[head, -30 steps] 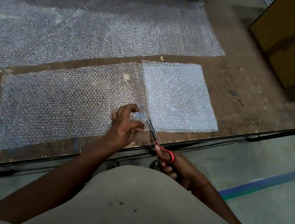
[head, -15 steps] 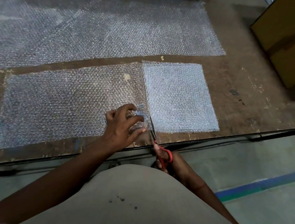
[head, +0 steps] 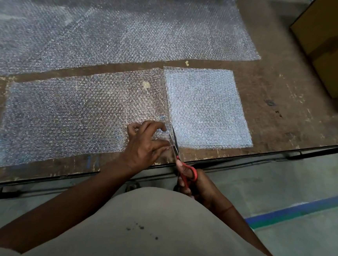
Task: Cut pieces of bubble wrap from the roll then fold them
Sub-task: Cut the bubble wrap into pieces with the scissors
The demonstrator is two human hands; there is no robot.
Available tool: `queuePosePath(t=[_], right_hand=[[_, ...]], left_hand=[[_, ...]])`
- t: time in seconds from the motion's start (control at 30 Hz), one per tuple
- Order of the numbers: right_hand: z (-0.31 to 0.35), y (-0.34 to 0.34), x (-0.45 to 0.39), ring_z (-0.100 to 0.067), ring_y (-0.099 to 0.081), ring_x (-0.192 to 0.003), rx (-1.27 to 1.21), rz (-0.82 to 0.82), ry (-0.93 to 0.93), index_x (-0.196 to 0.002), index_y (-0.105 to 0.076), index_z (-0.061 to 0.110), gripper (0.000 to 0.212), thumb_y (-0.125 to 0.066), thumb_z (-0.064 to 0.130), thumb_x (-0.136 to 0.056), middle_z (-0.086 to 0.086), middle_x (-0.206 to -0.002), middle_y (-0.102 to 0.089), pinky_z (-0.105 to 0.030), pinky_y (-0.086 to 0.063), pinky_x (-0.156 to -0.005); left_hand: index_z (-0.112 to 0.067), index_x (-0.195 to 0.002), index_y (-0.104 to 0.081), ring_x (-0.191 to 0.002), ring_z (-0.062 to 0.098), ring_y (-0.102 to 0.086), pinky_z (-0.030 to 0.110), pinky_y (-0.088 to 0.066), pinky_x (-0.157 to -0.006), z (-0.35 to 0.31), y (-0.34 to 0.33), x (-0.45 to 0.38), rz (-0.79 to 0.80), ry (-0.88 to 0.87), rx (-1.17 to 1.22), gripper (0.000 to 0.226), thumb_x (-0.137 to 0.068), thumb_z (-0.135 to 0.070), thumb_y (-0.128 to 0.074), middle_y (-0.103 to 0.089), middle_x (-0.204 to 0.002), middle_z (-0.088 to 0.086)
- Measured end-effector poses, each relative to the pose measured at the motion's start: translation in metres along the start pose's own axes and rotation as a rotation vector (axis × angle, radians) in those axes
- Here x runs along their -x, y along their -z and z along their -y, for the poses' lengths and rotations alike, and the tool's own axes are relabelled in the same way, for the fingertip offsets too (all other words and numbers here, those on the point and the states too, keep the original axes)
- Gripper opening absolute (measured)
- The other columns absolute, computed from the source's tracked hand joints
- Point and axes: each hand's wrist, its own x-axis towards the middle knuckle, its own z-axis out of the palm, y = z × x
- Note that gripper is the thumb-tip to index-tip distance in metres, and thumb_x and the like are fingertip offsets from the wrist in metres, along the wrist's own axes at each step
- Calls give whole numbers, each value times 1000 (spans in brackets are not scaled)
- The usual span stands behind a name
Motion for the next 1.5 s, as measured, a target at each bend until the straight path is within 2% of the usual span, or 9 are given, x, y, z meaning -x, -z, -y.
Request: queuePosePath(t=[0.1,0.27,0.57,0.83,1.07,1.13,1.23,1.37,1.5], right_hand=[[4,-2,1,-10,-31,-40,28,-17,0,-67,-58,20,65,-96,70,-52,2,-51,-44,-23,-8,-46],[9,-5,3,-9,-29,-42,9,-47,-8,-71,-55,18,50,-84,58,-70,3,-52,-43,-19,-11,-42],[17,-8,10,-7,-27,-38,85,-94,10,-71,-51,16,47,-77,53,-81,4,-51,-40,-21,-11,-41],[21,-2,8,-8,-21,-43,150,-75,-58,-66,-50,17,66,-89,69,-68,2,-56,-31,-18,-14,-36],[27,3,10,-6,-21,-39,143,8,-121,-65,-48,20,68,-85,78,-64,2,-56,-30,-18,-15,-34],[27,0,11,-7,-26,-38,91,-2,-101,-69,-50,18,63,-81,71,-75,1,-54,-35,-18,-16,-35],[26,-7,13,-8,-33,-40,34,-23,-48,-74,-58,19,44,-78,58,-78,0,-55,-45,-17,-18,-36],[26,-10,11,-10,-34,-45,45,-42,-14,-61,-71,26,36,-79,56,-78,-2,-64,-48,-18,-18,-39],[29,-13,8,-10,-34,-47,68,-60,-8,-63,-72,28,35,-80,58,-80,-2,-66,-49,-17,-20,-39]], left_hand=[[-35,-96,-83,-127,24,-57,43,-19,-93,0,-1,0,-3,-5,10,6,-90,-34,-84,-64,-134,0],[-34,-95,-83,-126,25,-59,44,-21,-92,0,-1,0,-13,2,16,5,-90,-33,-84,-64,-134,1],[-35,-93,-83,-125,27,-59,45,-23,-91,2,-1,-1,9,11,35,5,-89,-33,-80,-63,-133,2],[-31,-90,-83,-126,26,-55,50,-29,-91,7,-6,1,-24,22,72,8,-89,-32,-75,-55,-135,0],[-26,-88,-82,-126,22,-52,51,-32,-93,7,-5,2,-53,71,168,6,-87,-26,-76,-53,-132,3],[-26,-92,-81,-125,22,-55,51,-33,-95,5,-3,3,-50,118,166,11,-83,-33,-84,-56,-132,4],[-23,-107,-76,-126,22,-59,49,-34,-96,1,3,4,-57,180,109,27,-89,-43,-74,-56,-137,5],[-21,-144,-59,-138,22,-51,42,-28,-100,3,6,6,32,281,-50,50,-101,-46,-60,-42,-158,6],[-16,-153,-46,-143,24,-46,43,-27,-101,5,9,12,113,292,-154,61,-102,-45,-59,-42,-157,7]])
